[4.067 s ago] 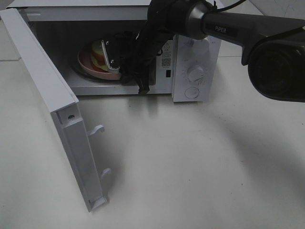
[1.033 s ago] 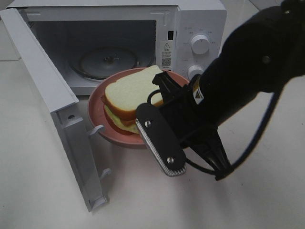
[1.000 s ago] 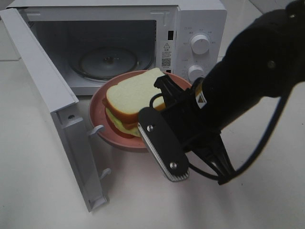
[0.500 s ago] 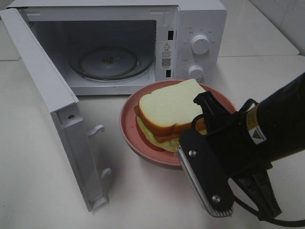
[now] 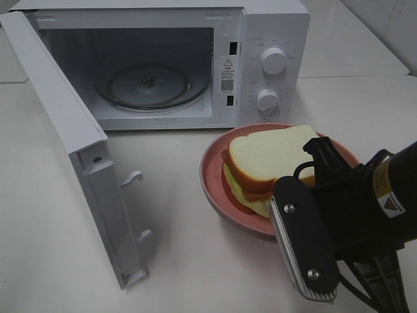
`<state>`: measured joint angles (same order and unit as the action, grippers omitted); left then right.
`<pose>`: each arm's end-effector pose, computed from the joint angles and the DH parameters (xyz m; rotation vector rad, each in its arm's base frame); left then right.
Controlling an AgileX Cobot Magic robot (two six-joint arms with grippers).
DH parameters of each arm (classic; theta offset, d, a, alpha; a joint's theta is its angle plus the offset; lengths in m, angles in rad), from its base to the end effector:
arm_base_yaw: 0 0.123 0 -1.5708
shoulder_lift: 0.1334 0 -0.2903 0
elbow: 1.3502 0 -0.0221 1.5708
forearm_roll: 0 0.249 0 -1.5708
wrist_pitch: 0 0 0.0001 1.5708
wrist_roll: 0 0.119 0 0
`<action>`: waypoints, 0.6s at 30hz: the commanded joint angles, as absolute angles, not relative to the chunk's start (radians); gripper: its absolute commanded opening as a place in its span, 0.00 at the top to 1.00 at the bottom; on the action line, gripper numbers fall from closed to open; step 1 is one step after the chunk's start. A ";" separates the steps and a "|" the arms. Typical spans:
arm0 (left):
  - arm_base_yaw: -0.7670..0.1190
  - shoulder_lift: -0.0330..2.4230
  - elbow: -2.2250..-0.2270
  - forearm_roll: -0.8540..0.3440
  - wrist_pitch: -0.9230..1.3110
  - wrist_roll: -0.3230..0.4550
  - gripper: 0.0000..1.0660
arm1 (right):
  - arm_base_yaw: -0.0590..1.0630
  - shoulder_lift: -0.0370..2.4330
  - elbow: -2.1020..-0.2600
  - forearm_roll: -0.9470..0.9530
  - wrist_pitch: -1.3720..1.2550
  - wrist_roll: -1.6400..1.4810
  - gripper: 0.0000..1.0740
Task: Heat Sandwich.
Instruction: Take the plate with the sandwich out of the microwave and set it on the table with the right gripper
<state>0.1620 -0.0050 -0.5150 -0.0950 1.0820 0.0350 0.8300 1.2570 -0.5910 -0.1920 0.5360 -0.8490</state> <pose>0.0110 -0.0083 0.2663 -0.1229 2.0382 0.0096 0.1580 0.1555 0.1849 -2.1190 1.6447 -0.1889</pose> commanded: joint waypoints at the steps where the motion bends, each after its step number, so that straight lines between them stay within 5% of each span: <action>1: 0.164 -0.023 -0.514 -0.096 1.069 0.029 0.33 | 0.827 1.244 -0.595 -0.231 0.525 -0.761 1.00; 18: 0.164 -0.023 -0.514 -0.096 1.069 0.029 0.33 | 0.827 1.251 -0.677 -0.347 0.571 0.045 1.00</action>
<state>0.1620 -0.0050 -0.5150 -0.0950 1.0820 0.0350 0.8300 1.2610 -0.6670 -0.3110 0.5720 0.0000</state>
